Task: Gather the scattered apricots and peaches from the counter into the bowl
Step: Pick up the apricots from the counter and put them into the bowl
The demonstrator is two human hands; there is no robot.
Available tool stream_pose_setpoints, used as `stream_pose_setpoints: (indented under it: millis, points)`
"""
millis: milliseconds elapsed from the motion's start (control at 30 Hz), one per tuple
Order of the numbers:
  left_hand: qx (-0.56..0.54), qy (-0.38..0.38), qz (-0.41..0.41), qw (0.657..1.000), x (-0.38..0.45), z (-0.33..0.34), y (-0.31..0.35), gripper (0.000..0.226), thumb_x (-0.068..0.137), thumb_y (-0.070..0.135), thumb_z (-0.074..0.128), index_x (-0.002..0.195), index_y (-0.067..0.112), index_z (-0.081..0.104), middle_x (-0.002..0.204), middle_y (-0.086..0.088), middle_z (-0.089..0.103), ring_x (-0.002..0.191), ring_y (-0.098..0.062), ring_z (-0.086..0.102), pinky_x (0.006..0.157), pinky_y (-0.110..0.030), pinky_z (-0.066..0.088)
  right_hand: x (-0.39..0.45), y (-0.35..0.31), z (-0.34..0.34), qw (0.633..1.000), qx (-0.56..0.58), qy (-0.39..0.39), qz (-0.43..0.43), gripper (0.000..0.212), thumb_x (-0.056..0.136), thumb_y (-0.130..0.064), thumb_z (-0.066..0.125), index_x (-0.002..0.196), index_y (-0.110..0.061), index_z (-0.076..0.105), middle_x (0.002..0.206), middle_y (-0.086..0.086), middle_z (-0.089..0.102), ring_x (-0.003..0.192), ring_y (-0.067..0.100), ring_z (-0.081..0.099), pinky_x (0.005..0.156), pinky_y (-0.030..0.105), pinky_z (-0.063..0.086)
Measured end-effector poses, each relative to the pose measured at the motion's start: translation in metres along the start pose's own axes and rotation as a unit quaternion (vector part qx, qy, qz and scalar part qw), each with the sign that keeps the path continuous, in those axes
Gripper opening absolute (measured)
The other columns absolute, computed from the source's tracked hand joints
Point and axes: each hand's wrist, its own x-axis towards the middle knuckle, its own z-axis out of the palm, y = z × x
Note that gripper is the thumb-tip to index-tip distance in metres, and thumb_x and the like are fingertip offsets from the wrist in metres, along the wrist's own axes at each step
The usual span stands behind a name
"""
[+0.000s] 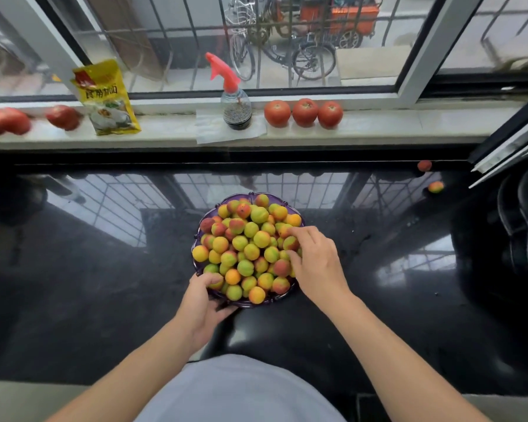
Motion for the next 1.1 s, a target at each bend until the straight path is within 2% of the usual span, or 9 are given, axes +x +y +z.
stream_pose_setpoints:
  millis: [100,233,333,467,600,733,833,967,1100]
  points:
    - [0.017,-0.009,-0.004,1.000,-0.001,-0.006,0.000,0.048,0.094,0.014,0.052,0.140,0.019,0.059,0.132,-0.016,0.072,0.118,-0.037,0.070,0.089,-0.052,0.062,0.005,0.001,0.008,0.999,-0.028,0.015,-0.009,0.033,0.083,-0.012,0.075,0.113,-0.017,0.063,0.101,-0.003,0.059,0.089,0.022,0.054,0.087,0.044,0.048]
    - [0.024,-0.020,-0.001,1.000,-0.004,-0.007,0.001,0.045,0.095,0.012,0.050,0.138,0.020,0.060,0.130,-0.014,0.073,0.118,-0.036,0.070,0.091,-0.051,0.060,0.003,0.006,0.016,1.000,-0.003,0.004,0.009,0.029,0.086,-0.012,0.072,0.113,-0.018,0.063,0.107,-0.004,0.056,0.095,0.017,0.051,0.089,0.039,0.048]
    - [0.031,-0.018,0.007,0.999,-0.001,-0.007,-0.001,0.049,0.095,0.009,0.049,0.141,0.022,0.056,0.131,-0.013,0.072,0.115,-0.033,0.070,0.096,-0.055,0.058,0.000,0.006,0.016,0.998,0.061,0.012,0.029,0.025,0.089,-0.012,0.069,0.113,-0.017,0.065,0.112,-0.006,0.055,0.101,0.014,0.052,0.090,0.031,0.048]
    - [0.061,0.015,0.040,0.997,0.003,0.002,-0.001,0.060,0.095,0.008,0.052,0.149,0.032,0.042,0.138,-0.007,0.063,0.122,-0.031,0.065,0.101,-0.061,0.054,-0.008,0.018,0.008,0.976,0.147,0.098,0.130,0.016,0.097,-0.013,0.059,0.109,-0.019,0.066,0.109,-0.009,0.055,0.093,0.004,0.058,0.085,0.025,0.048]
    - [0.029,0.022,0.044,0.998,0.004,0.013,0.002,0.067,0.096,0.007,0.054,0.150,0.041,0.034,0.143,-0.007,0.056,0.123,-0.035,0.063,0.097,-0.066,0.055,-0.009,0.063,-0.003,0.967,0.101,0.101,0.209,0.022,0.097,-0.007,0.054,0.111,-0.018,0.065,0.111,-0.009,0.051,0.089,0.004,0.056,0.089,0.033,0.050]
    - [0.014,0.027,0.048,0.998,0.005,0.026,0.002,0.069,0.096,0.007,0.054,0.150,0.042,0.028,0.142,-0.006,0.055,0.119,-0.034,0.065,0.092,-0.065,0.057,0.016,0.118,-0.027,0.962,0.020,0.070,0.263,0.030,0.097,-0.011,0.051,0.123,-0.020,0.061,0.127,-0.004,0.047,0.112,0.020,0.052,0.089,0.032,0.043]
    - [0.015,0.031,0.049,0.998,0.010,0.032,0.005,0.066,0.094,0.008,0.055,0.148,0.040,0.032,0.140,-0.008,0.059,0.118,-0.035,0.066,0.087,-0.062,0.059,0.047,0.153,-0.050,0.953,-0.043,0.071,0.293,0.036,0.096,-0.009,0.051,0.130,-0.016,0.058,0.140,0.004,0.041,0.128,0.027,0.041,0.098,0.037,0.039]
    - [0.016,0.026,0.050,0.998,0.017,0.044,0.012,0.063,0.094,0.009,0.055,0.147,0.038,0.037,0.138,-0.007,0.063,0.119,-0.035,0.067,0.090,-0.068,0.057,0.082,0.195,-0.070,0.939,-0.110,0.056,0.321,0.046,0.092,-0.009,0.051,0.137,-0.016,0.051,0.160,0.010,0.021,0.141,0.035,0.021,0.111,0.048,0.032]
    - [0.022,0.034,0.052,0.998,0.023,0.051,0.015,0.063,0.095,0.009,0.055,0.146,0.042,0.039,0.139,-0.006,0.063,0.121,-0.037,0.066,0.092,-0.075,0.052,0.108,0.224,-0.088,0.925,-0.126,0.039,0.356,0.057,0.087,-0.008,0.053,0.143,-0.016,0.044,0.166,0.014,0.004,0.148,0.039,0.008,0.116,0.048,0.027]
